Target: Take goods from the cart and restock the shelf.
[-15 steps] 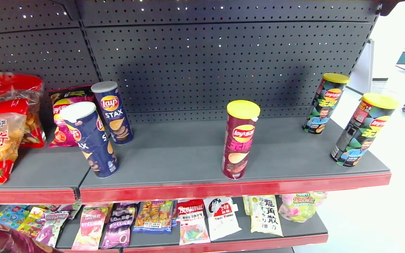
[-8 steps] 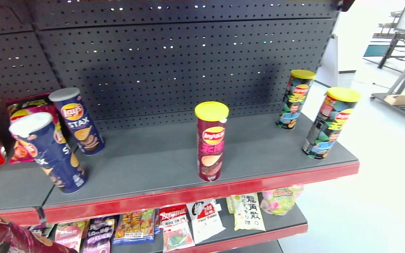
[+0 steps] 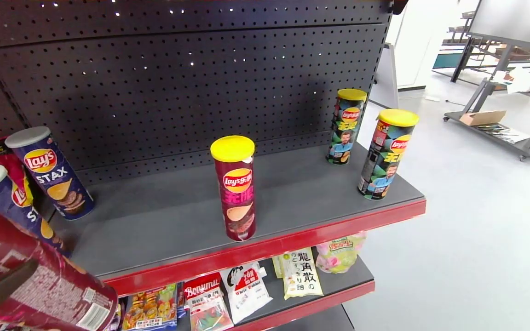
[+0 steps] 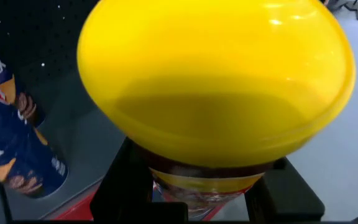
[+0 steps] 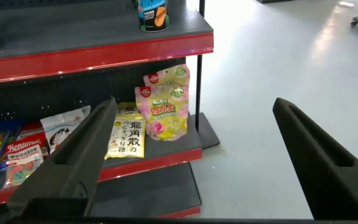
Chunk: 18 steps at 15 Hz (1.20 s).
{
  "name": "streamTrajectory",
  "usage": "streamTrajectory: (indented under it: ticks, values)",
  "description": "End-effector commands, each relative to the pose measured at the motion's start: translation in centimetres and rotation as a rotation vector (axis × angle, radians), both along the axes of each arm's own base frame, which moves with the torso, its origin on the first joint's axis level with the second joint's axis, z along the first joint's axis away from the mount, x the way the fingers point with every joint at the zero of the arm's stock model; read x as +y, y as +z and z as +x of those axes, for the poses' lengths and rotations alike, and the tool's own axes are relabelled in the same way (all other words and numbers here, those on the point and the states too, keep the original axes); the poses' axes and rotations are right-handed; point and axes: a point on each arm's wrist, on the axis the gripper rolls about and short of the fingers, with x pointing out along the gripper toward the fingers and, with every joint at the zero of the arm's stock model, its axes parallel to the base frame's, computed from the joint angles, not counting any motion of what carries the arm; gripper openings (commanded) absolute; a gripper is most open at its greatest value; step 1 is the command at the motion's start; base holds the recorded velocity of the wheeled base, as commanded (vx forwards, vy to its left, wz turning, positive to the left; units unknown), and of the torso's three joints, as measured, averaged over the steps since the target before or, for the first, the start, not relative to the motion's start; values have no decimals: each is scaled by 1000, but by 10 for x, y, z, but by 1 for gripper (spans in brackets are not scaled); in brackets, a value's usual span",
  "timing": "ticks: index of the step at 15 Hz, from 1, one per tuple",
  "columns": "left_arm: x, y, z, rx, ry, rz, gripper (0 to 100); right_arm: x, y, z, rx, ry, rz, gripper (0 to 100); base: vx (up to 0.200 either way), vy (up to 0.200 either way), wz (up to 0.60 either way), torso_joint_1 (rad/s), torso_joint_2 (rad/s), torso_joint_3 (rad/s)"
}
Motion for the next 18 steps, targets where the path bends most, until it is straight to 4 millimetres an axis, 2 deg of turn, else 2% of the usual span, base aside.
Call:
streamTrajectory:
  ticks: [1,2,3,4,7,8,9,10,12,15,18]
  values:
    - [-3,10,57,75,-14,3,0,0,0,0,2,1,0,100,0,0,0,0,0,0]
    - [-8,14,76,83,-46,4,0,0,0,0,2,1,0,100,0,0,0,0,0,0]
    - [-9,14,80,87,-54,5,0,0,0,0,2,1,0,100,0,0,0,0,0,0]
    - [-21,10,101,120,-116,13,0,0,0,0,2,1,0,100,0,0,0,0,0,0]
    - [-33,10,137,140,-151,17,0,0,0,0,2,-1,0,100,0,0,0,0,0,0]
    - [-37,14,161,114,-148,13,0,0,0,0,2,1,0,100,0,0,0,0,0,0]
    - [-39,15,171,104,-148,12,0,0,0,0,2,-1,0,100,0,0,0,0,0,0]
    - [-44,17,195,89,-148,12,0,0,0,0,2,-1,0,100,0,0,0,0,0,0]
    - [-47,19,213,83,-150,17,0,0,0,0,2,1,0,100,0,0,0,0,0,0]
    - [-57,10,248,75,-172,72,0,0,0,0,2,1,0,100,0,0,0,0,0,0]
    - [-74,-9,284,34,-202,91,0,0,0,0,2,1,0,100,0,0,0,0,0,0]
